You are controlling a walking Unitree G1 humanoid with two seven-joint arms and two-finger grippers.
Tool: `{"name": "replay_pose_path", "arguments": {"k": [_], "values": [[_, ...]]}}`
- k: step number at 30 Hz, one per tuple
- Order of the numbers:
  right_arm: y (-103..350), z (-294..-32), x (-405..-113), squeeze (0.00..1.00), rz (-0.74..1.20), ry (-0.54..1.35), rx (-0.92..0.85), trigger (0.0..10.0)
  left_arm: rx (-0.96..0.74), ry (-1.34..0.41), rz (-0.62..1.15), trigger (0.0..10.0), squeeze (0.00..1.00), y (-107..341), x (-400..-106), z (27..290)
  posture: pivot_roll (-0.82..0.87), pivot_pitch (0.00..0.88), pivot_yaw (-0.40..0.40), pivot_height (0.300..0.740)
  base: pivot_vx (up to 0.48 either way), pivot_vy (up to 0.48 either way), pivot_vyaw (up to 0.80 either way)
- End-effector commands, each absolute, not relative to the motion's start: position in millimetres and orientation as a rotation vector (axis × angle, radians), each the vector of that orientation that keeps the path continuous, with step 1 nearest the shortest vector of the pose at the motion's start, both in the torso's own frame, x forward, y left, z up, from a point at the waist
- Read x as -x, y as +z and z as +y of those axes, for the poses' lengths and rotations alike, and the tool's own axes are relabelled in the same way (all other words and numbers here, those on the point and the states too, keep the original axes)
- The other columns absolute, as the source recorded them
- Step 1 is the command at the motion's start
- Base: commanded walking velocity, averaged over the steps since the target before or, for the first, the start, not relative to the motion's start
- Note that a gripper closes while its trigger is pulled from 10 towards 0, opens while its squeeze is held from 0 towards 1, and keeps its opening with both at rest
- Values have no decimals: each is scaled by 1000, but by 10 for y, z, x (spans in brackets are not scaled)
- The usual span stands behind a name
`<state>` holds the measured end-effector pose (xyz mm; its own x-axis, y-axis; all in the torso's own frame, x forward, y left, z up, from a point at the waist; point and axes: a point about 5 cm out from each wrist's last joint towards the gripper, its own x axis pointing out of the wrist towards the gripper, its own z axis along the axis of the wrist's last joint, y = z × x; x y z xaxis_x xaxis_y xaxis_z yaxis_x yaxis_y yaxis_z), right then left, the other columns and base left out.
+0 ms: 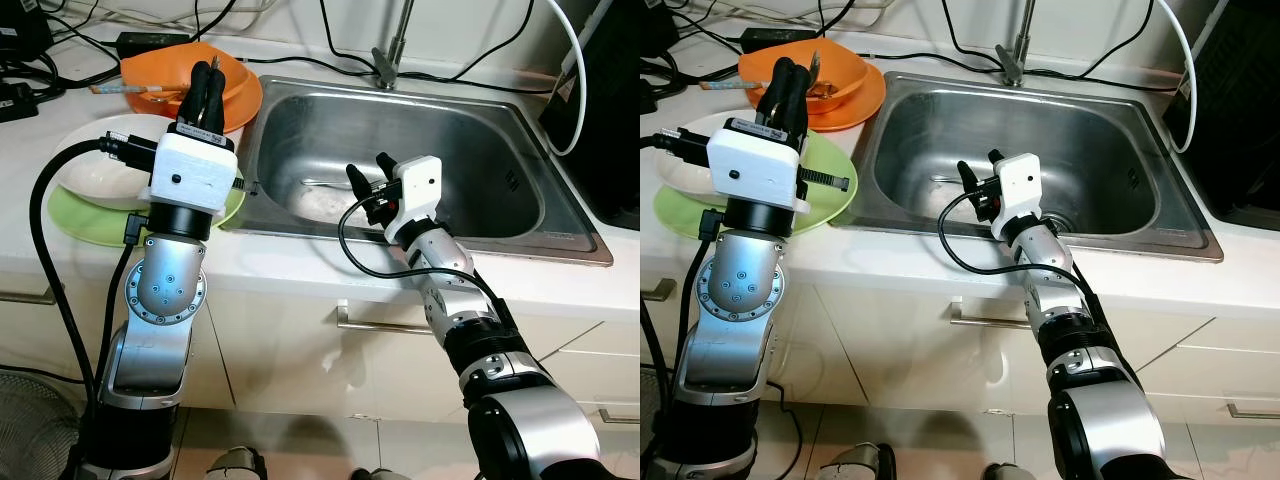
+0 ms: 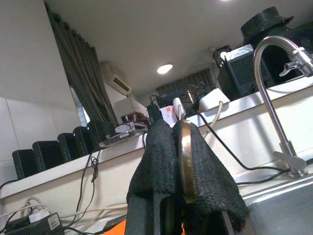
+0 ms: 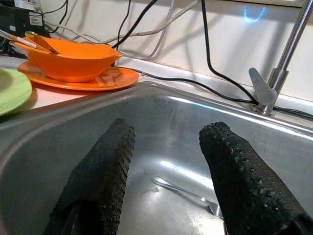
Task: Kitchen organization
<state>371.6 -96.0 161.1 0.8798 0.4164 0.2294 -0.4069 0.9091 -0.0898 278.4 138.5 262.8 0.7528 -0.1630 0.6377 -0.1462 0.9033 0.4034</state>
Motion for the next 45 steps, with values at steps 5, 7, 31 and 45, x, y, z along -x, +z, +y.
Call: {"name": "replay_pose_path", "arguments": {"k": [5, 7, 31, 45], "values": [[1660, -978, -3738, 0, -264, 422, 48, 10000, -445, -31, -729, 10000, 0, 2636, -2785, 1359, 48, 50, -50, 740, 0, 0, 0], [1660, -978, -3738, 0, -264, 422, 48, 10000, -445, -31, -729, 10000, 0, 2636, -2785, 1359, 48, 50, -50, 740, 0, 0, 0], [1650, -1112, -3733, 0, -276, 359, 46, 10000, -214, -289, -494, 10000, 0, 2348, -3296, 1216, 9, 67, -8, 740, 0, 0, 0], [1644, -1148, -3742, 0, -269, 372, 74, 10000, -101, -357, -400, 10000, 0, 2172, -3376, 1233, 9, 22, -1, 740, 0, 0, 0]]}}
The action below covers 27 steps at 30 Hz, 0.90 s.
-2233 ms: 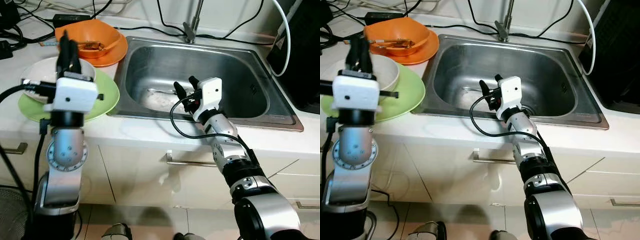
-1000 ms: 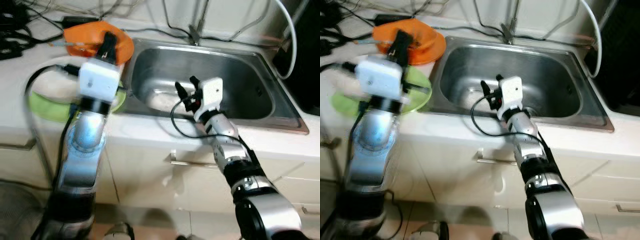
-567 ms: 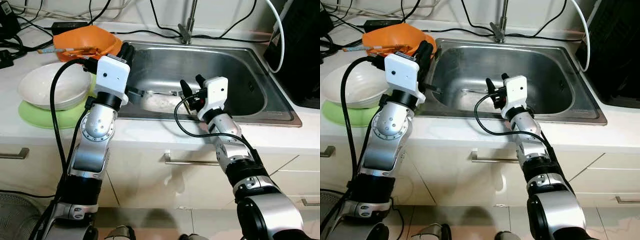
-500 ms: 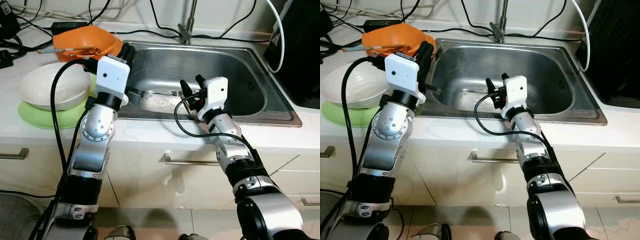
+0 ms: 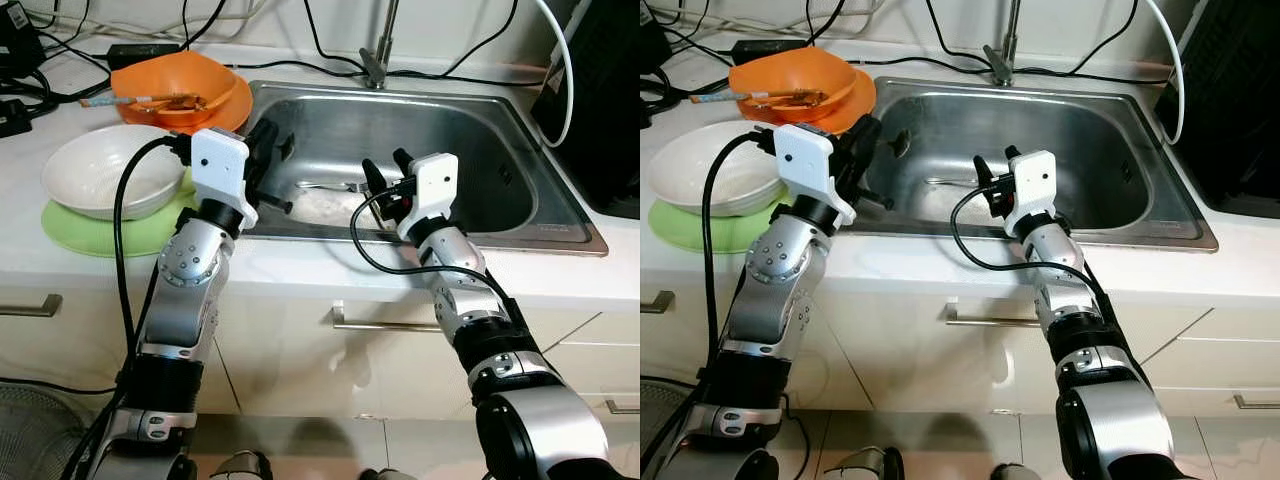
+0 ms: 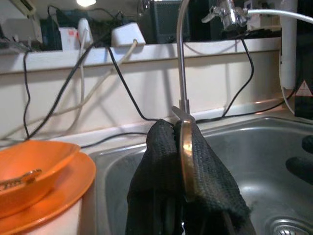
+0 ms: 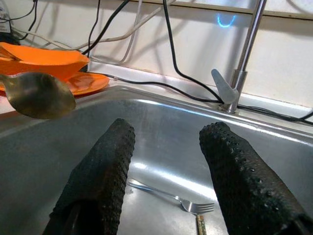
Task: Kitchen organization
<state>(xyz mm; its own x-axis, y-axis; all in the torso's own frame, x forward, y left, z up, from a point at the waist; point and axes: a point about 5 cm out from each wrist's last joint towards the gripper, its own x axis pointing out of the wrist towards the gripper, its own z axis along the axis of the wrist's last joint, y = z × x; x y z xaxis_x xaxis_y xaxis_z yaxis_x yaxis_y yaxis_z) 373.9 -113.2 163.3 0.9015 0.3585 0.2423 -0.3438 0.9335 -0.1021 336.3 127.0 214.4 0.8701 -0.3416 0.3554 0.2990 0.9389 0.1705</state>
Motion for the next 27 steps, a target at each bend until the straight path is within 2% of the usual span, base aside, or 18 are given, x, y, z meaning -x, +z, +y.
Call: {"name": "replay_pose_path", "arguments": {"k": [1, 8, 9, 10, 11, 15, 16, 17, 27], "values": [[1646, -1150, -3744, 0, -269, 373, 75, 10000, -99, -357, -399, 10000, 0, 2168, -3385, 1230, 8, 20, 0, 740, 0, 0, 0], [1703, -1122, -3766, 27, -278, 405, 96, 10000, -94, -393, -413, 10000, 0, 2262, -3489, 1135, -4, 3, 9, 740, 0, 0, 0], [1732, -1115, -3781, 255, -281, 415, 100, 10000, -88, -406, -416, 10000, 0, 2290, -3529, 1104, -7, 6, 8, 740, 0, 0, 0], [1732, -1115, -3781, 255, -281, 415, 100, 10000, -88, -406, -416, 10000, 0, 2290, -3529, 1104, -7, 6, 8, 740, 0, 0, 0], [1786, -1114, -3797, 1000, -294, 422, 113, 10000, -87, -420, -421, 10000, 0, 2326, -3558, 1069, -12, 22, 6, 740, 0, 0, 0], [1819, -1124, -3802, 1000, -306, 425, 118, 10000, -82, -441, -427, 10000, 0, 2345, -3568, 1028, -14, 20, 9, 740, 0, 0, 0], [1818, -1116, -3798, 851, -306, 441, 135, 10000, -76, -457, -423, 10000, 0, 2347, -3572, 1007, -13, 20, 12, 740, 0, 0, 0], [1814, -1104, -3793, 0, -306, 460, 157, 10000, -81, -473, -419, 10000, 0, 2345, -3581, 984, -14, 20, 11, 740, 0, 0, 0], [1753, -1004, -3741, 0, -292, 577, 203, 10000, -47, -550, -414, 10000, 0, 2336, -3584, 898, -19, 6, 16, 740, 0, 0, 0]]}}
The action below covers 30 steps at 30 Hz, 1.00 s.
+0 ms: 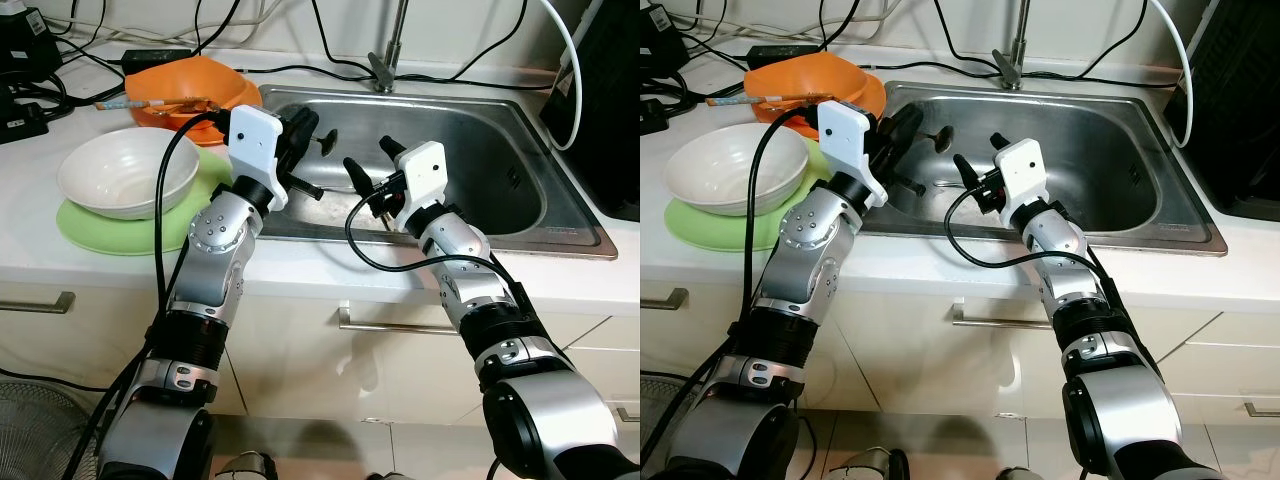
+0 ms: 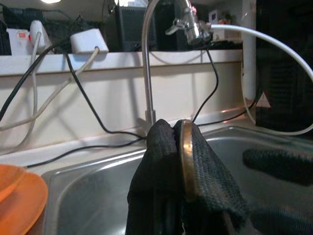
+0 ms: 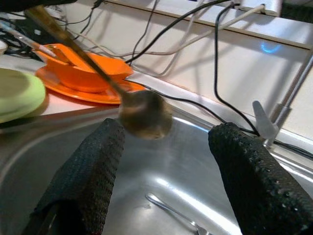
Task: Kitchen organization
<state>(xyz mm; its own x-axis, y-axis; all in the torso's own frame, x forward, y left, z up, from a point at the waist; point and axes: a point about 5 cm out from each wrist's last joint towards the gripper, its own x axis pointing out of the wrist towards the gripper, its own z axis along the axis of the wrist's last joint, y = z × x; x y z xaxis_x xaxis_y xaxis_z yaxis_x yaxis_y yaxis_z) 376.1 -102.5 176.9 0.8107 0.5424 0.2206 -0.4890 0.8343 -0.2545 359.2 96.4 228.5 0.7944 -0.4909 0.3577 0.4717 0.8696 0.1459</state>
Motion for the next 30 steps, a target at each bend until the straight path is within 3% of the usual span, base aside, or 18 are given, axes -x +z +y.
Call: {"name": "replay_pose_path", "arguments": {"k": [1, 12, 23, 30], "values": [[1705, -939, -3708, 0, -281, 622, 207, 10000, -37, -581, -404, 10000, 0, 2310, -3573, 861, -19, 6, 16, 740, 0, 0, 0], [1656, -773, -3640, 0, -282, 698, 188, 10000, 9, -653, -384, 10000, 0, 2258, -3531, 725, -15, 11, 24, 740, 0, 0, 0], [1694, -808, -3658, 0, -300, 639, 163, 10000, 24, -658, -350, 10000, 0, 2134, -3483, 723, -22, 13, 39, 740, 0, 0, 0], [1680, -821, -3655, 0, -293, 625, 154, 10000, 37, -521, -417, 10000, 0, 2257, -3552, 898, -26, 14, 49, 740, 0, 0, 0]]}}
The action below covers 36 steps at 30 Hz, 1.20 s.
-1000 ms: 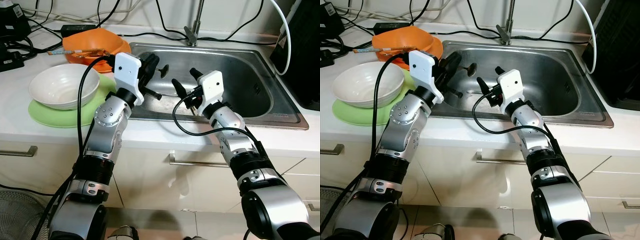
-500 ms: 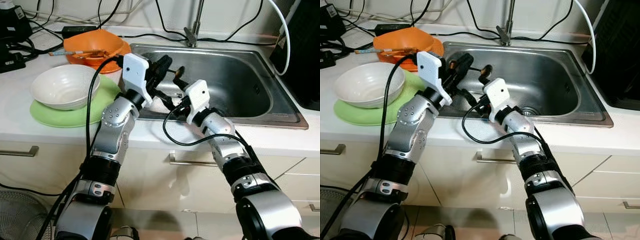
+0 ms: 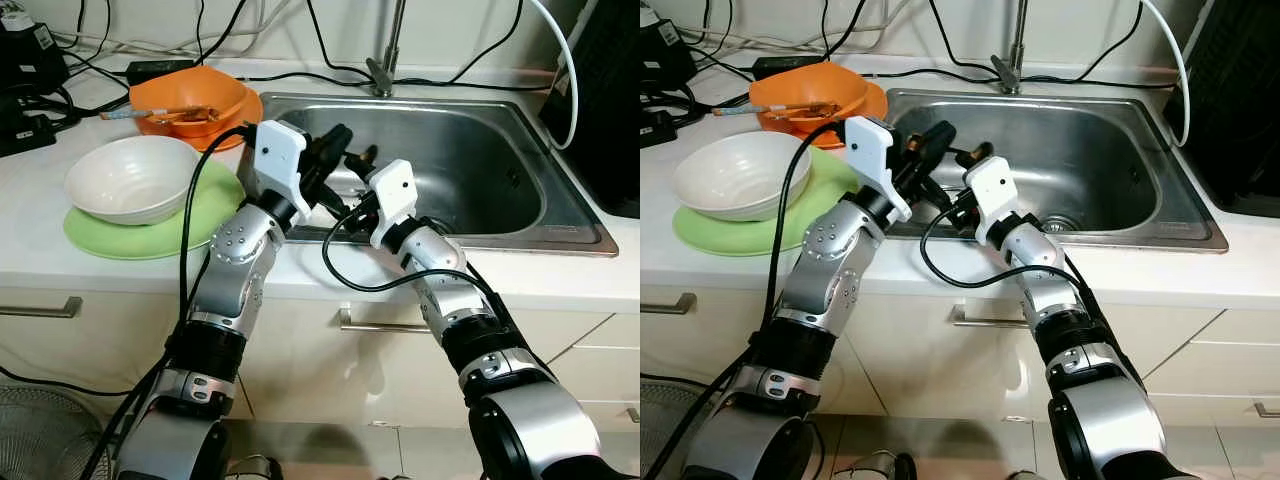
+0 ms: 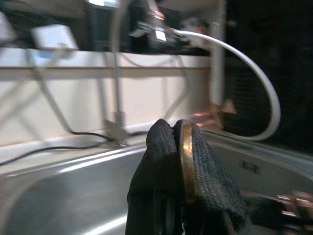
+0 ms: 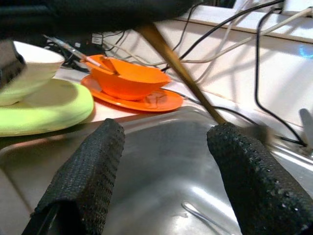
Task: Kitchen organization
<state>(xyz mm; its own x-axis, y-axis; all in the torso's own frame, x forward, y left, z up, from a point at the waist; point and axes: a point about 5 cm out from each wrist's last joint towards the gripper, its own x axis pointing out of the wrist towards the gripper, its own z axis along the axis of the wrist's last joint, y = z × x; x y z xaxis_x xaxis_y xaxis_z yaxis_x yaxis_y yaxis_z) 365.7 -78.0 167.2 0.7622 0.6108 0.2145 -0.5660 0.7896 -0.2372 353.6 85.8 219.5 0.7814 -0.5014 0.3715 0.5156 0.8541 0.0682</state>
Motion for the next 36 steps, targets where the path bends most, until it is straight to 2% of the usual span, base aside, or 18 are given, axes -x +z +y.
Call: {"name": "replay_pose_path", "arguments": {"k": [1, 6, 7, 15, 29, 36], "values": [[1673, -822, -3652, 0, -291, 626, 155, 10000, 37, -515, -425, 10000, 0, 2276, -3556, 908, -26, 17, 50, 740, 0, 0, 0], [1648, -832, -3645, 0, -281, 626, 155, 10000, 48, -475, -445, 10000, 0, 2321, -3573, 944, -29, 23, 53, 740, 0, 0, 0], [1635, -835, -3642, 0, -279, 620, 151, 10000, 45, -489, -429, 10000, 0, 2277, -3561, 928, -26, 2, 56, 740, 0, 0, 0], [1697, -855, -3694, 0, -286, 584, 145, 10000, -4, -572, -368, 10000, 0, 2184, -3536, 844, -20, 3, 64, 740, 0, 0, 0], [1741, -915, -3724, 0, -302, 523, 156, 10000, -3, -646, -316, 10000, 0, 2082, -3479, 720, -30, 0, 69, 740, 0, 0, 0], [1727, -862, -3715, 0, -297, 540, 154, 10000, 7, -702, -307, 10000, 0, 2071, -3428, 662, -24, 0, 63, 740, 0, 0, 0]]}}
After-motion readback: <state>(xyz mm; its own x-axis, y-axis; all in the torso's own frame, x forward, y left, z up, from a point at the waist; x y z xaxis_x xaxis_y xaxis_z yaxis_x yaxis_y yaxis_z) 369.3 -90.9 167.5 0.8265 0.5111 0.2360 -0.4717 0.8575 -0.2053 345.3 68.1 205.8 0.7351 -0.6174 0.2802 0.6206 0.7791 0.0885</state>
